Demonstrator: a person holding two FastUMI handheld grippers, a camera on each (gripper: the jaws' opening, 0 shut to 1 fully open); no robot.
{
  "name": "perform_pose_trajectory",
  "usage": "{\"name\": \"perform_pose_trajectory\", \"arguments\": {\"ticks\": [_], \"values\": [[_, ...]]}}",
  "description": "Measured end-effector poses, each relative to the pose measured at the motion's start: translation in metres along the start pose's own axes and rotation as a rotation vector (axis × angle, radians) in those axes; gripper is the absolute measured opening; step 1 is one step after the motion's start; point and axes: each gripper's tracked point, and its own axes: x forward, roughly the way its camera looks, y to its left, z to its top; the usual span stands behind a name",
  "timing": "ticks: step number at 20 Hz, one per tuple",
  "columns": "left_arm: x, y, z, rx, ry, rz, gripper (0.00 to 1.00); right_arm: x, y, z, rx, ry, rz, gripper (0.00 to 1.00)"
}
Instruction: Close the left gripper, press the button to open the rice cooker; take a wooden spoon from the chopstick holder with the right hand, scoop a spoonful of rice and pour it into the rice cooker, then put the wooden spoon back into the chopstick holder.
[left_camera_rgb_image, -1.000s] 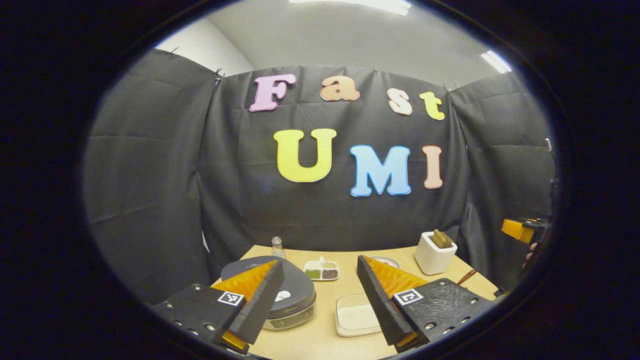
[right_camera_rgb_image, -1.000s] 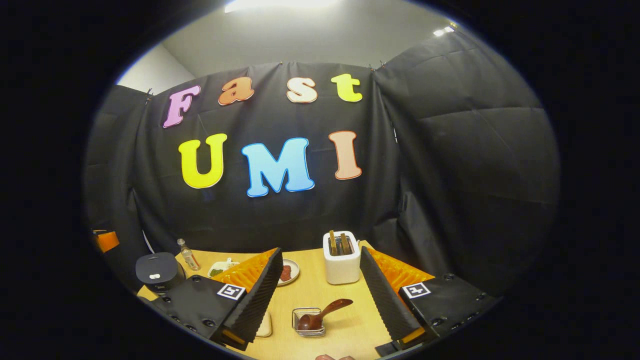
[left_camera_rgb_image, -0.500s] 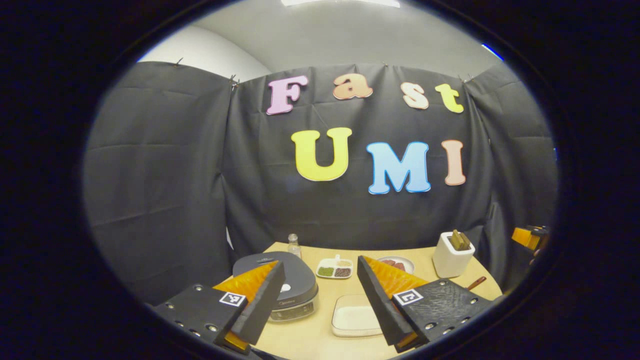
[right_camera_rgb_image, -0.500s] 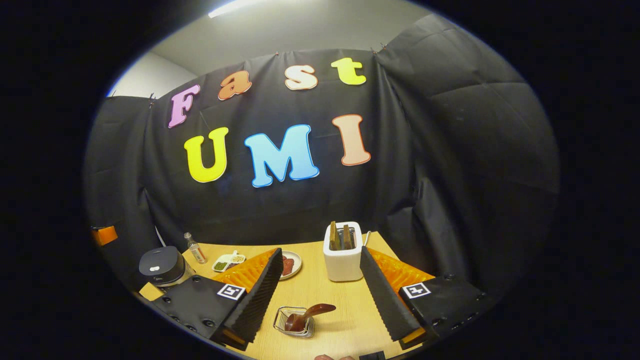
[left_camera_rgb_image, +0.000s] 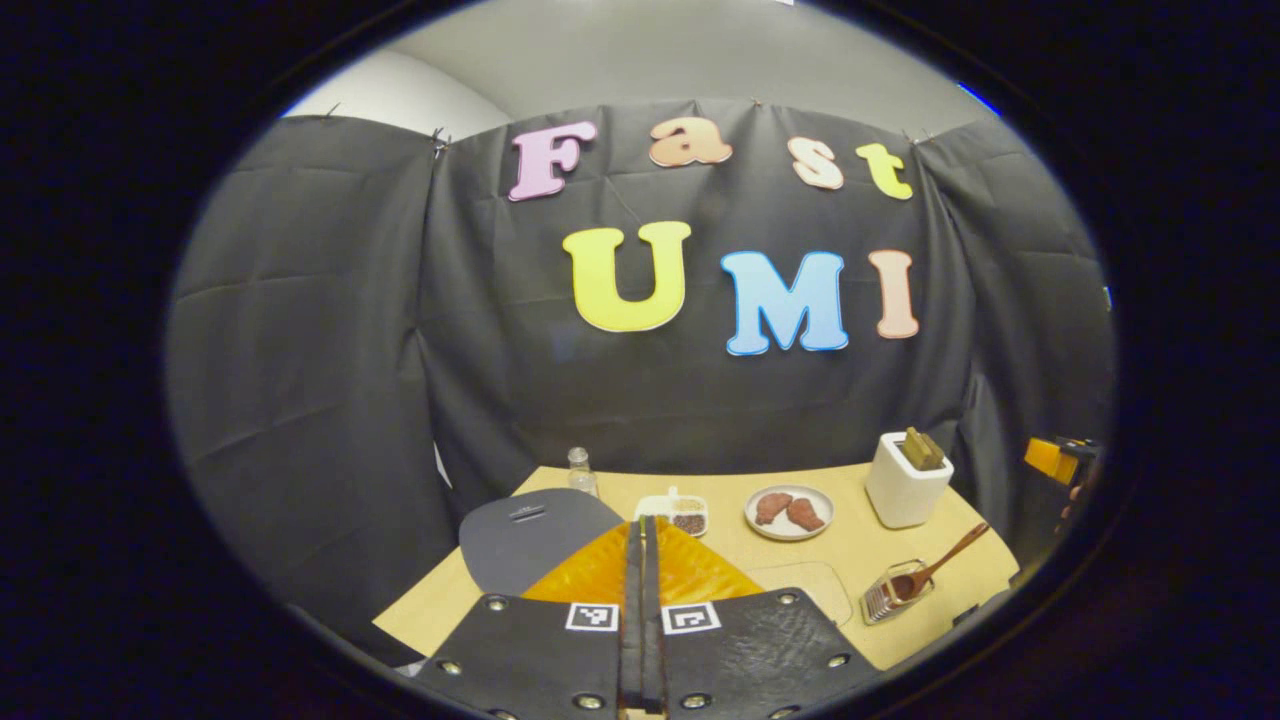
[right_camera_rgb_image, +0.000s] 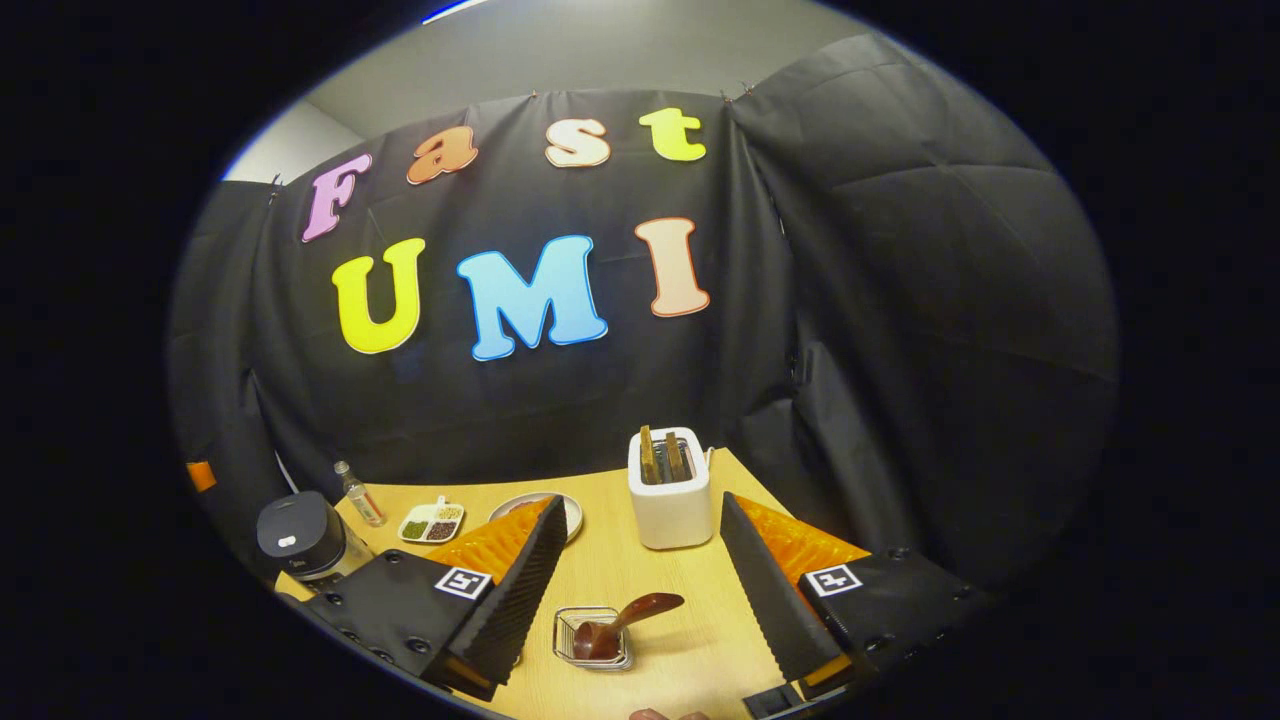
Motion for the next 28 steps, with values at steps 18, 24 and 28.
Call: {"name": "perform_pose_trajectory", "arguments": {"ticks": [18, 24, 28], "values": [[0.135, 0.08, -0.132, -0.071, 0.425, -0.351, 0.01, -0.044, 0.079, -0.014, -0.022, -0.03, -0.236, 0.98], [0.148, 0.078, -0.16, -0.038, 0.494, -0.385, 0.01, -0.059, 0.082, -0.029, -0.01, -0.019, -0.287, 0.98], [0.144, 0.078, -0.164, 0.016, 0.518, -0.4, 0.01, -0.063, 0.08, -0.037, -0.005, -0.014, -0.309, 0.98]]}}
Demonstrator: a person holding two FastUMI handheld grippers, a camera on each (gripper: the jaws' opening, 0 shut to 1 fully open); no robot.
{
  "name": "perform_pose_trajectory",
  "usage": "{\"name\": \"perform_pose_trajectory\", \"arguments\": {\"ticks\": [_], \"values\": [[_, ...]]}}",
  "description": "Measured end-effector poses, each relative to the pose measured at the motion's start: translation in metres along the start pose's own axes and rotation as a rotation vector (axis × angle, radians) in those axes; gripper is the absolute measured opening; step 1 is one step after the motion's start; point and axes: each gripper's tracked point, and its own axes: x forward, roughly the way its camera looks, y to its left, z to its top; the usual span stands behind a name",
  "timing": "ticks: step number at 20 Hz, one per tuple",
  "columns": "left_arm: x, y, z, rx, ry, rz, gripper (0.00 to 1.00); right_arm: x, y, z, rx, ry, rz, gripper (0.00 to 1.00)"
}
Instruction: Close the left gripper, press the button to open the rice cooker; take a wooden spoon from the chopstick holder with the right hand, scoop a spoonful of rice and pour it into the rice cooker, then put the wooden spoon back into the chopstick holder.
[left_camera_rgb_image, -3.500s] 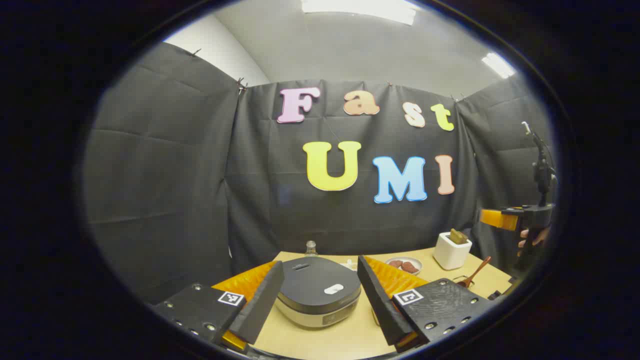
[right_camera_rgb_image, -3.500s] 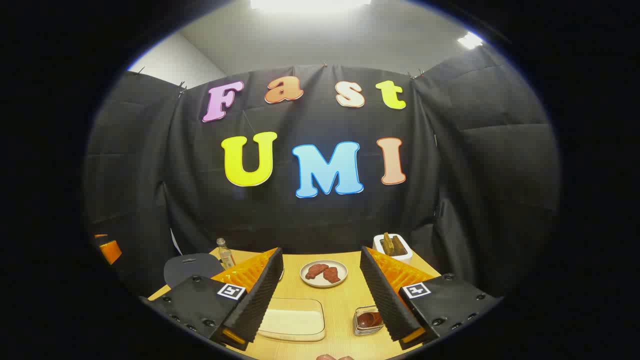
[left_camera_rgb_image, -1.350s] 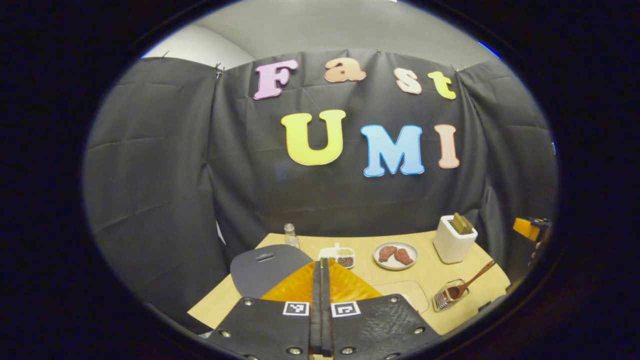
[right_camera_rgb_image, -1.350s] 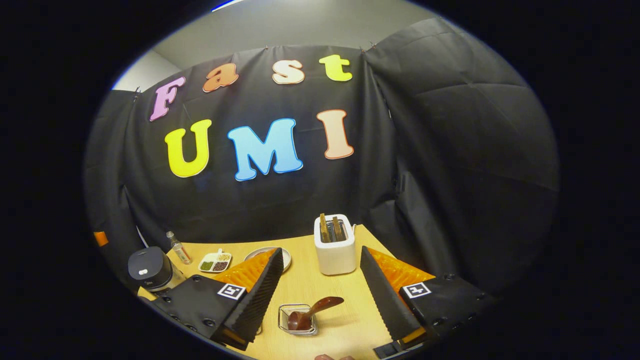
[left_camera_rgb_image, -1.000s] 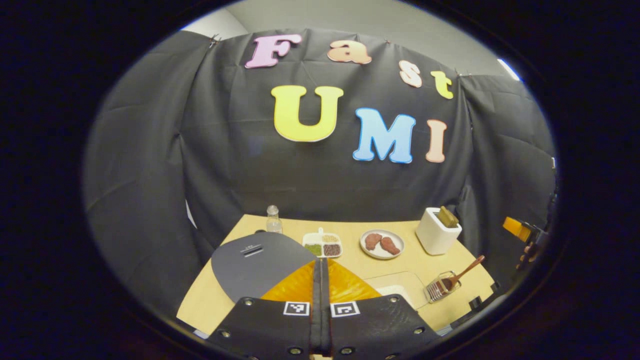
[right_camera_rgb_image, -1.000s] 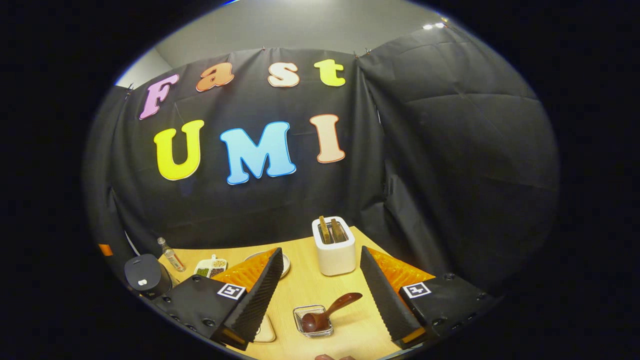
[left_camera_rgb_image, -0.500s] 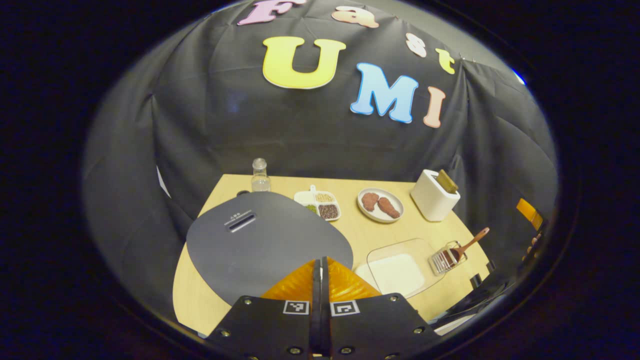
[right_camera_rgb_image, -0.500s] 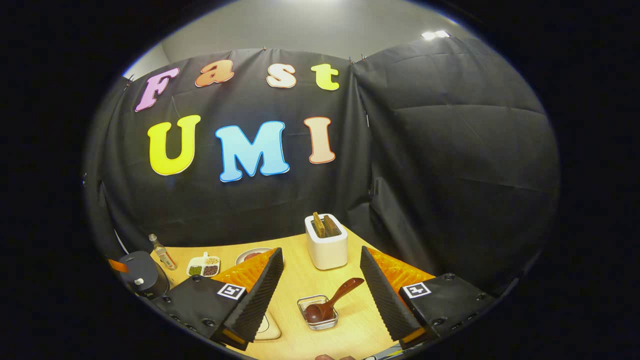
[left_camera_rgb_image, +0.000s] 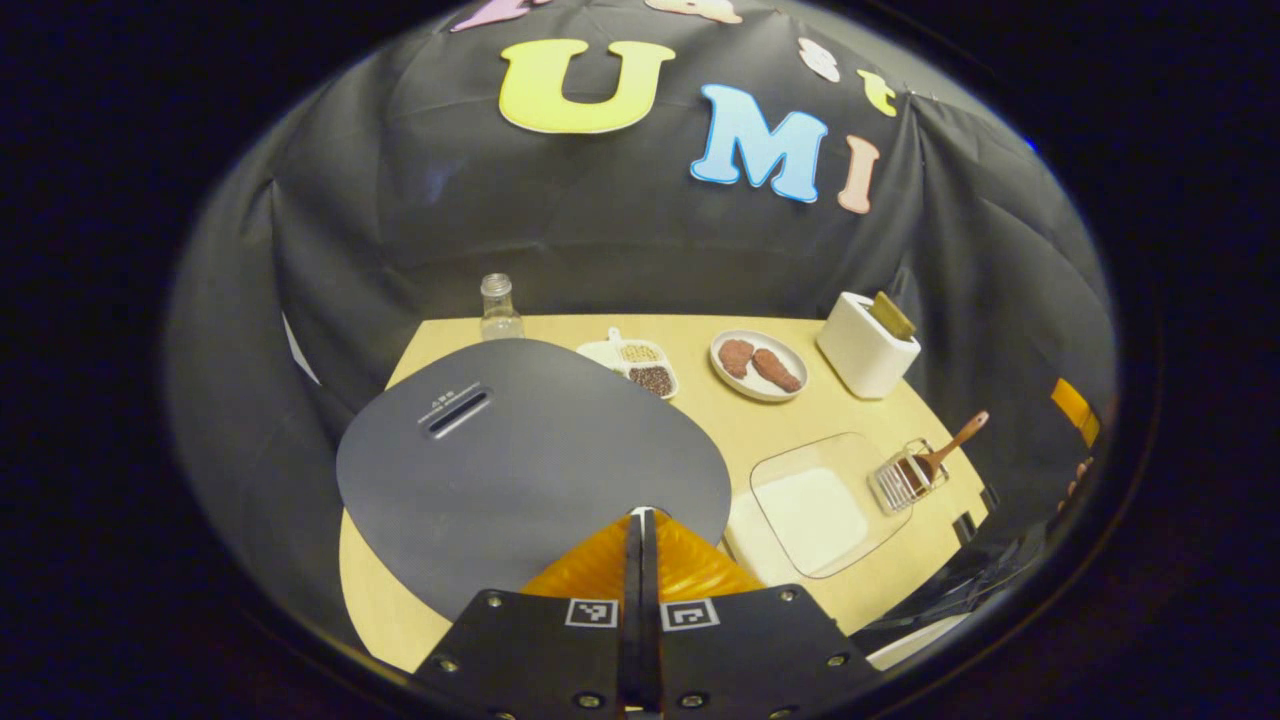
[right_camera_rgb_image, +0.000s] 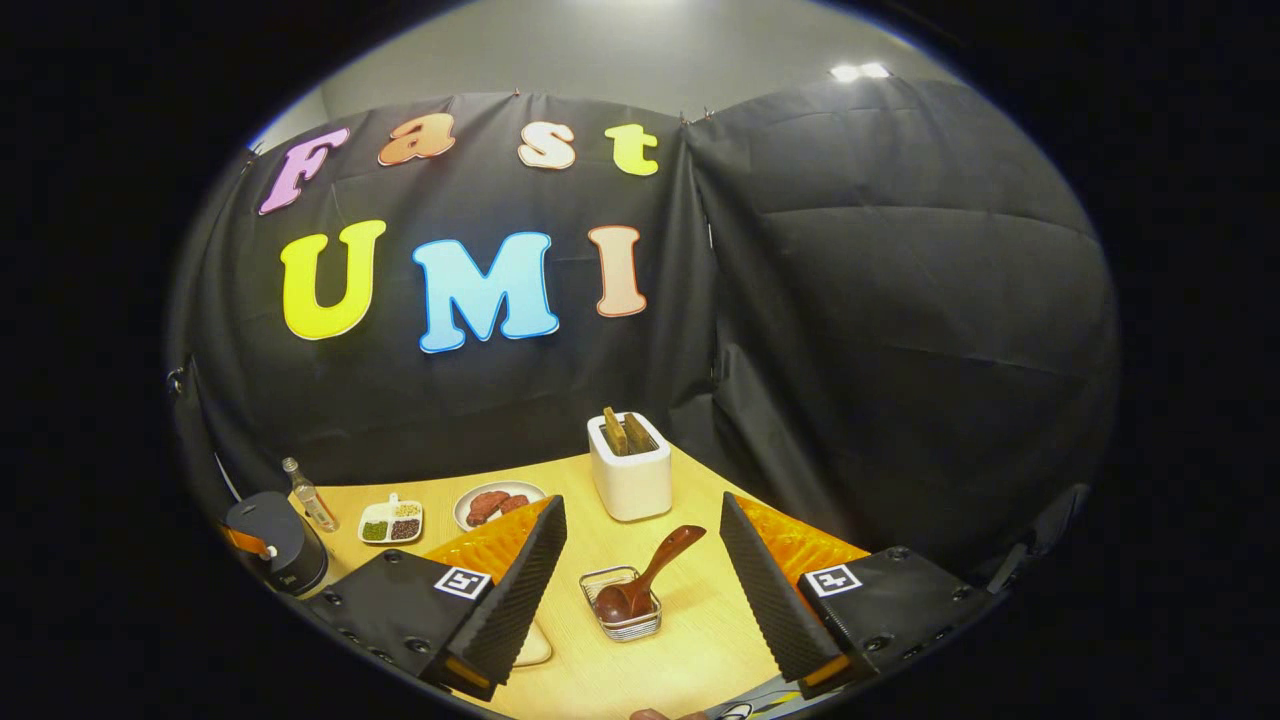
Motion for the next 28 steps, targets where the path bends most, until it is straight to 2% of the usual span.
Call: {"name": "perform_pose_trajectory", "arguments": {"ticks": [4, 5, 6, 9, 10, 11, 17, 20, 22, 23, 24, 25, 26, 28], "values": [[0.001, -0.004, 0.0, 0.055, 0.012, 0.014, 0.02, 0.0, 0.002, -0.006, 0.007, 0.013, -0.004, 0.98], [0.001, -0.003, 0.0, 0.056, 0.01, 0.012, 0.02, 0.0, 0.002, -0.007, 0.005, 0.012, -0.005, 0.93], [0.003, -0.004, -0.001, 0.061, 0.015, 0.007, 0.02, 0.0, 0.001, -0.006, 0.003, 0.009, -0.007, 0.98], [0.003, -0.003, -0.003, 0.038, 0.007, -0.002, 0.02, -0.002, 0.001, -0.008, 0.008, 0.009, -0.003, 0.98], [0.002, -0.003, -0.001, 0.033, -0.004, -0.003, 0.02, -0.003, 0.001, -0.008, 0.007, 0.009, -0.003, 0.93], [0.001, -0.004, -0.002, 0.036, -0.007, 0.0, 0.02, -0.004, -0.001, -0.01, 0.004, 0.009, -0.005, 0.98], [-0.013, -0.008, 0.017, 0.112, -0.046, 0.087, 0.02, -0.001, 0.002, -0.018, 0.009, 0.047, 0.023, 0.98], [-0.046, -0.002, 0.057, 0.148, -0.186, 0.17, 0.02, 0.005, 0.0, -0.016, 0.002, 0.055, 0.038, 0.98], [-0.079, 0.01, 0.094, 0.141, -0.311, 0.264, 0.02, 0.013, -0.002, -0.019, 0.002, 0.073, 0.052, 0.98], [-0.096, 0.015, 0.115, 0.126, -0.381, 0.302, 0.02, 0.017, -0.003, -0.02, 0.009, 0.086, 0.061, 0.93], [-0.113, 0.017, 0.131, 0.105, -0.447, 0.328, 0.02, 0.022, -0.004, -0.022, 0.015, 0.099, 0.069, 0.98], [-0.131, 0.018, 0.148, 0.083, -0.516, 0.347, 0.01, 0.028, -0.006, -0.025, 0.018, 0.116, 0.077, 0.98], [-0.146, 0.011, 0.156, 0.057, -0.56, 0.33, 0.01, 0.034, -0.008, -0.028, 0.02, 0.132, 0.084, 0.98], [-0.168, 0.005, 0.152, 0.001, -0.607, 0.328, 0.0, 0.048, -0.013, -0.033, 0.022, 0.162, 0.093, 0.98]]}}
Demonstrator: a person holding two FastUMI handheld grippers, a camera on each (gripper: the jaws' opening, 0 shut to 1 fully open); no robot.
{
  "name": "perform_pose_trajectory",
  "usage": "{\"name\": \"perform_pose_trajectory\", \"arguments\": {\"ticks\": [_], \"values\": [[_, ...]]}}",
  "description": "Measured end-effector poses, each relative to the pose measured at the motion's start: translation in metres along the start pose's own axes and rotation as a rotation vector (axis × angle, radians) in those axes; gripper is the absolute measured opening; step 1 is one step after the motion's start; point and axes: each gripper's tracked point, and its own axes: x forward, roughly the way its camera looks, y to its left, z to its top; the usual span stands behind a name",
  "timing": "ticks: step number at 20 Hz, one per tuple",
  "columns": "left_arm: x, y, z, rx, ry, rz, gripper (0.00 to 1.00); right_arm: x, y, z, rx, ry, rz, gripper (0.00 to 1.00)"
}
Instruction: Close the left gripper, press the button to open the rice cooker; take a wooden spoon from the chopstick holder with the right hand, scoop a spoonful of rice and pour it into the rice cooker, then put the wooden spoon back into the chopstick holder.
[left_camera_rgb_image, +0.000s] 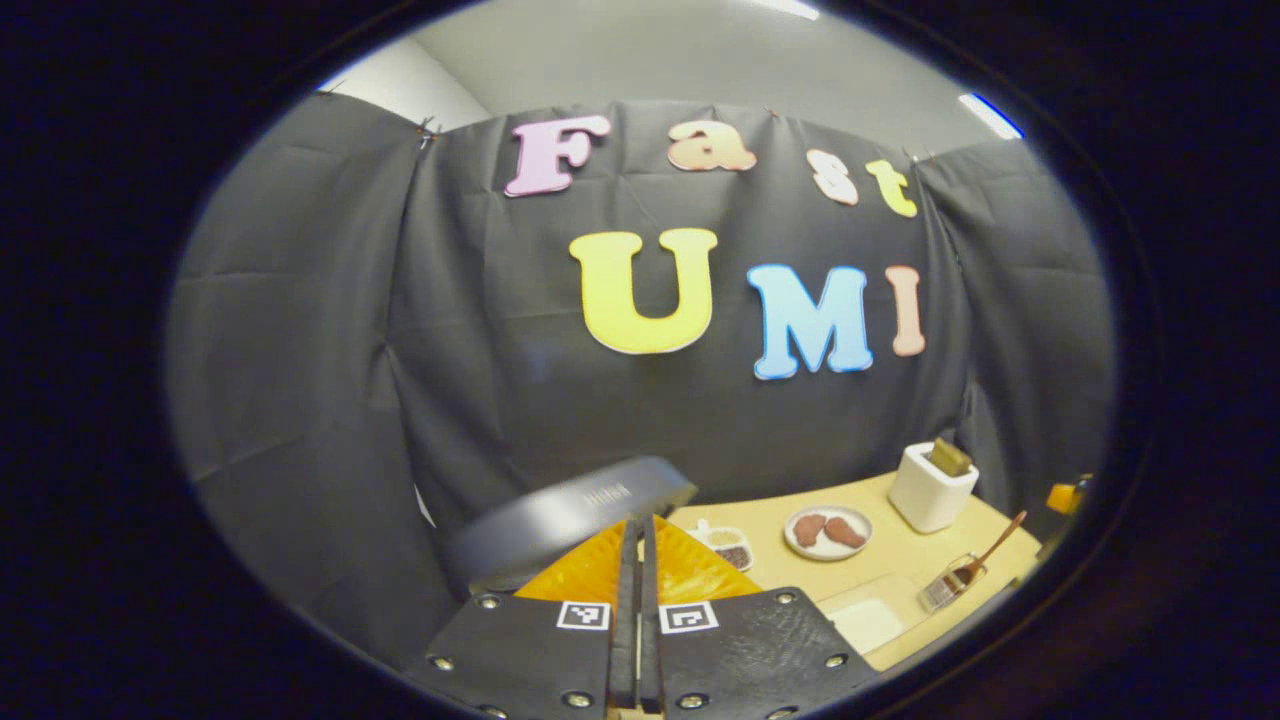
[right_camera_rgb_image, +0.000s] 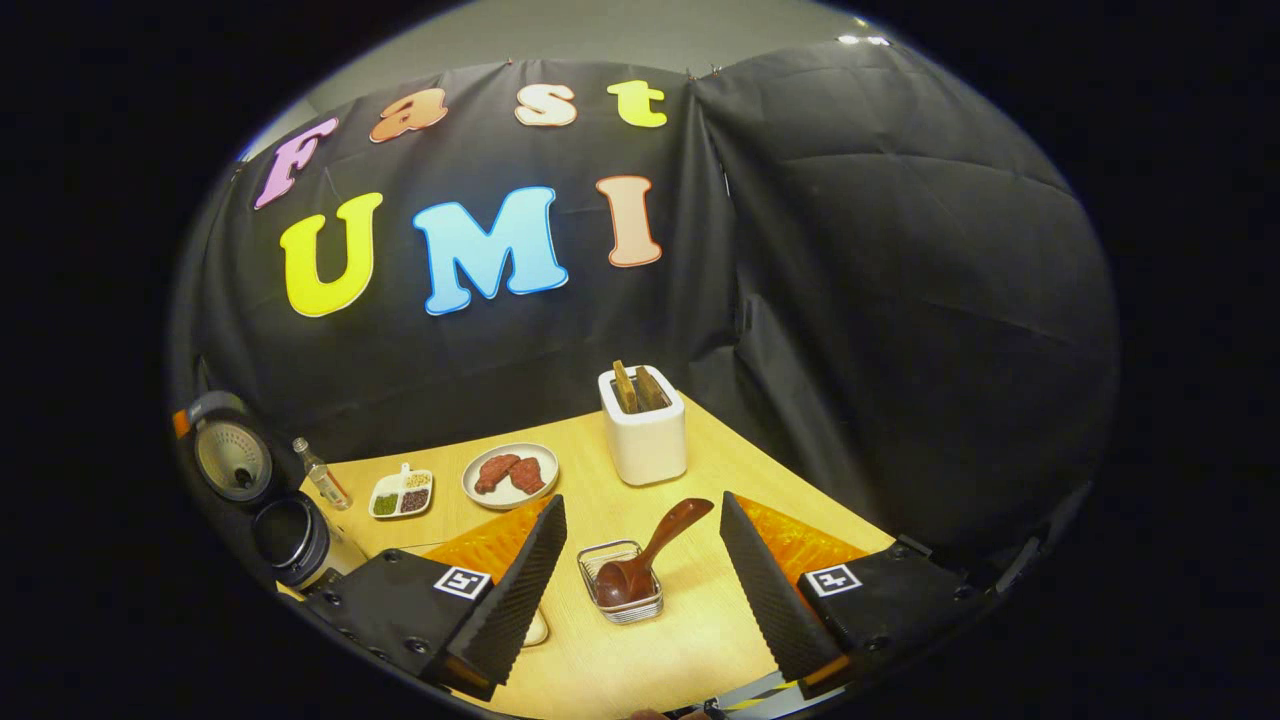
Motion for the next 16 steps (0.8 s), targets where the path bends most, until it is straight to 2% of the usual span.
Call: {"name": "perform_pose_trajectory", "arguments": {"ticks": [1, 3, 6, 10, 16], "values": [[-0.007, -0.001, 0.001, -0.019, -0.006, 0.01, 0.0, 0.007, -0.002, -0.003, 0.006, 0.016, 0.008, 0.98], [-0.012, -0.008, -0.003, -0.02, -0.02, 0.036, 0.38, 0.023, -0.008, -0.005, 0.02, 0.049, 0.029, 0.98], [-0.019, -0.011, -0.011, -0.006, -0.002, 0.125, 0.96, 0.048, -0.016, -0.009, 0.032, 0.097, 0.065, 0.98], [-0.033, -0.032, -0.011, -0.036, -0.006, 0.174, 0.96, 0.081, -0.023, -0.027, 0.036, 0.173, 0.108, 0.98], [-0.053, -0.054, -0.022, -0.002, 0.051, 0.25, 0.96, 0.116, -0.03, -0.065, 0.085, 0.312, 0.163, 0.98]]}}
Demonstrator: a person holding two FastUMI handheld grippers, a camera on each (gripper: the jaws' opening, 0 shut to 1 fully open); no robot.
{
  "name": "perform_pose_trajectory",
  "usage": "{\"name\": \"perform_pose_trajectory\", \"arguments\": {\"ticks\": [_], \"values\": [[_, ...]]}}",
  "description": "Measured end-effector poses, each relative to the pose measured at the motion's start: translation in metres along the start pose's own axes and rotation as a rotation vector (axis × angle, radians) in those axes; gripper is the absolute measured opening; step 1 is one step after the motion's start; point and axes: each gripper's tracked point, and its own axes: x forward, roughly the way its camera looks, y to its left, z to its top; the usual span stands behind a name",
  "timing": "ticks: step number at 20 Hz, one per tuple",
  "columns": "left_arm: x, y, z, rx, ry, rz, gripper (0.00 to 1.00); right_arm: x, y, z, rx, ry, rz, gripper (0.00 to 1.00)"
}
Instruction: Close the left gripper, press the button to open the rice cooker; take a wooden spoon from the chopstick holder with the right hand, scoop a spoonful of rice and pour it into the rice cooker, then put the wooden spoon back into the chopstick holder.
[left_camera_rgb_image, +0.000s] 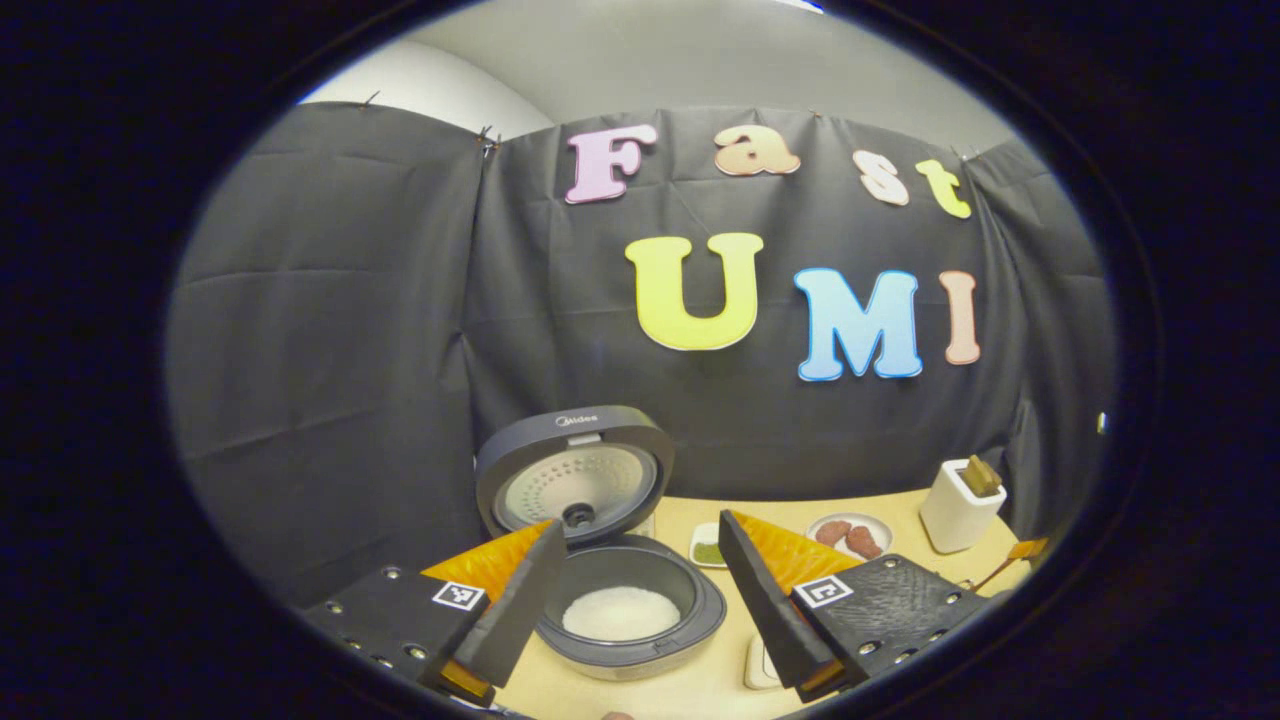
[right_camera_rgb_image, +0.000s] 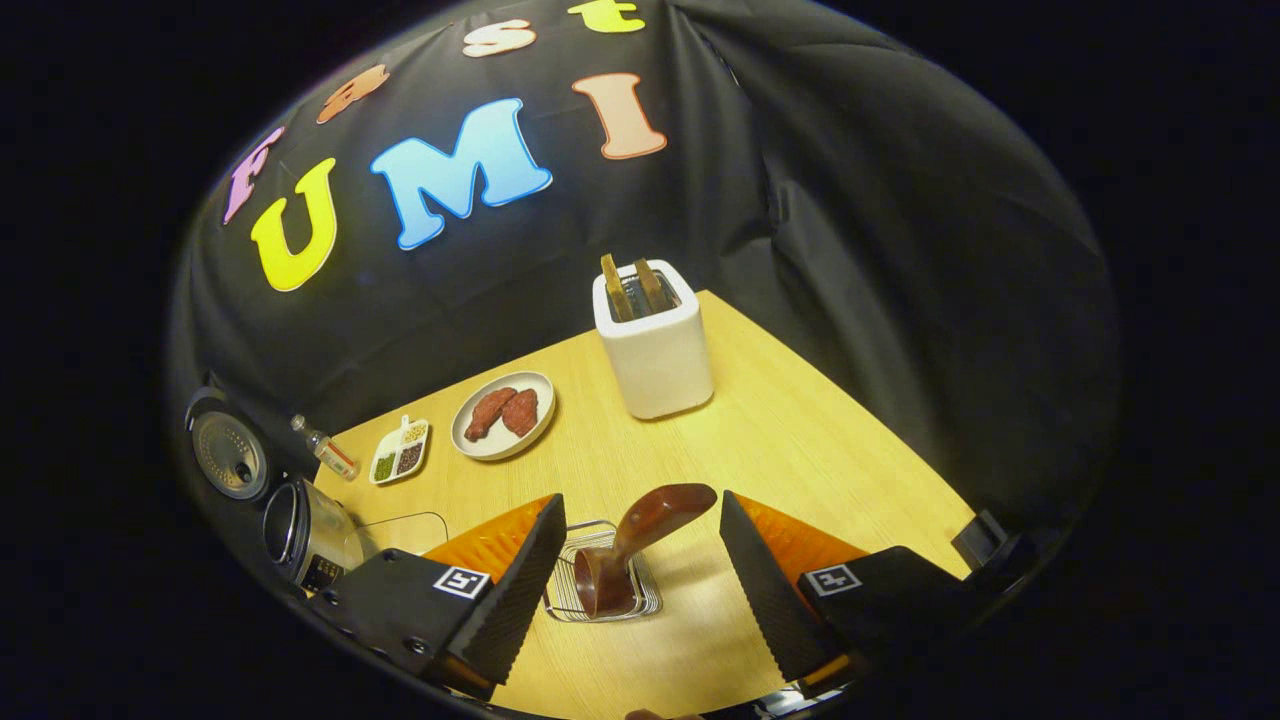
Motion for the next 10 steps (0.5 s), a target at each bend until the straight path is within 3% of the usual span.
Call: {"name": "perform_pose_trajectory", "arguments": {"ticks": [5, 7, 8, 9, 10], "values": [[-0.027, -0.019, -0.013, 0.048, 0.051, 0.047, 0.96, 0.034, -0.005, -0.02, 0.092, 0.075, 0.076, 0.98], [-0.038, -0.026, -0.015, 0.08, 0.067, 0.061, 0.96, 0.05, -0.005, -0.024, 0.128, 0.094, 0.101, 0.93], [-0.043, -0.03, -0.018, 0.094, 0.076, 0.067, 0.96, 0.057, -0.002, -0.026, 0.14, 0.098, 0.115, 0.98], [-0.047, -0.035, -0.021, 0.105, 0.084, 0.068, 0.96, 0.063, 0.002, -0.028, 0.147, 0.099, 0.127, 0.93], [-0.05, -0.041, -0.023, 0.113, 0.092, 0.066, 0.96, 0.069, 0.003, -0.028, 0.15, 0.101, 0.137, 0.98]]}}
